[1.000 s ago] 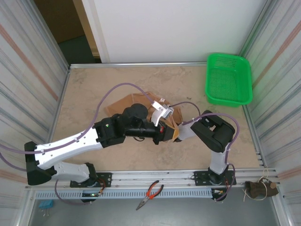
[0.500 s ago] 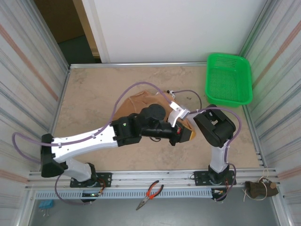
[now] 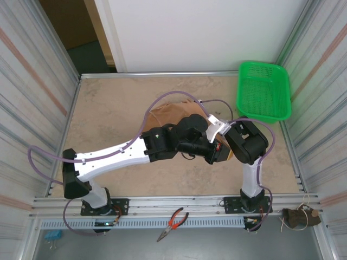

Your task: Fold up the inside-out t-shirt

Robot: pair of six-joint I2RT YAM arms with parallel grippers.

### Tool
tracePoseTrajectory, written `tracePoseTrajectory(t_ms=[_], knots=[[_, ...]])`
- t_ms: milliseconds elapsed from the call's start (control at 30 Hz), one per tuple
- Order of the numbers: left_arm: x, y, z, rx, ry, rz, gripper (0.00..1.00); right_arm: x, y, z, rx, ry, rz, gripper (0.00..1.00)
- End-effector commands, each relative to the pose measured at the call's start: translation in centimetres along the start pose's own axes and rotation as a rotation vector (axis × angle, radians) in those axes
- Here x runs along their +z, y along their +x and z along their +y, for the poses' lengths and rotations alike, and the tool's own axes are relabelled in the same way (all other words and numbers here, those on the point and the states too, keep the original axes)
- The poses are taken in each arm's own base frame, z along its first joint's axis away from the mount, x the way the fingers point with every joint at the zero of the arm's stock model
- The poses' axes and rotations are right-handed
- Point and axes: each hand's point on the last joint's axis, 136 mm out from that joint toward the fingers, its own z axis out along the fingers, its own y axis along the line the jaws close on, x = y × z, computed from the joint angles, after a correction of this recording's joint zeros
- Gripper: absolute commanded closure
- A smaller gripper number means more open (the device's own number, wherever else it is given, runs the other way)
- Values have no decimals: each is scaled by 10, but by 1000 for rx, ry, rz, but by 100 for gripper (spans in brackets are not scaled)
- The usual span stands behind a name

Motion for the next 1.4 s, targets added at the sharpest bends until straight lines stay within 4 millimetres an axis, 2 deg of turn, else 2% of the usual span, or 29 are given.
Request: tracePoseTrajectory(t_ms=[0, 233, 367, 433, 467, 700, 867, 1067, 1167, 1233, 1300, 1367], knots=[[-50, -17, -166, 238, 572, -88, 100, 12, 19, -34, -11, 101, 67, 51], [-68, -25, -195, 317, 617, -113, 100, 23, 14, -33, 10, 118, 63, 42], [-70, -31, -205, 325, 635, -119, 100, 33, 7, -32, 17, 147, 35, 30], [-70, -32, -211, 335, 641, -118, 100, 34, 2, -36, 57, 195, 2, 22], [-69, -32, -213, 340, 641, -113, 100, 34, -1, -38, 61, 220, -9, 21], [-59, -30, -205, 321, 610, -103, 100, 31, -2, -68, 127, 434, -9, 18], [-57, -31, -203, 315, 600, -114, 100, 33, 3, -78, 145, 529, 23, 19], [-55, -32, -201, 304, 590, -118, 100, 29, 10, -101, 241, 633, 35, 27], [-55, -32, -199, 298, 581, -125, 100, 31, 13, -110, 281, 649, 49, 35], [-56, -33, -196, 297, 566, -135, 100, 36, 16, -113, 300, 627, 68, 48], [-59, -36, -190, 297, 535, -161, 100, 43, 16, -111, 309, 568, 94, 73], [-64, -41, -179, 292, 491, -196, 100, 49, 17, -105, 305, 490, 126, 92]])
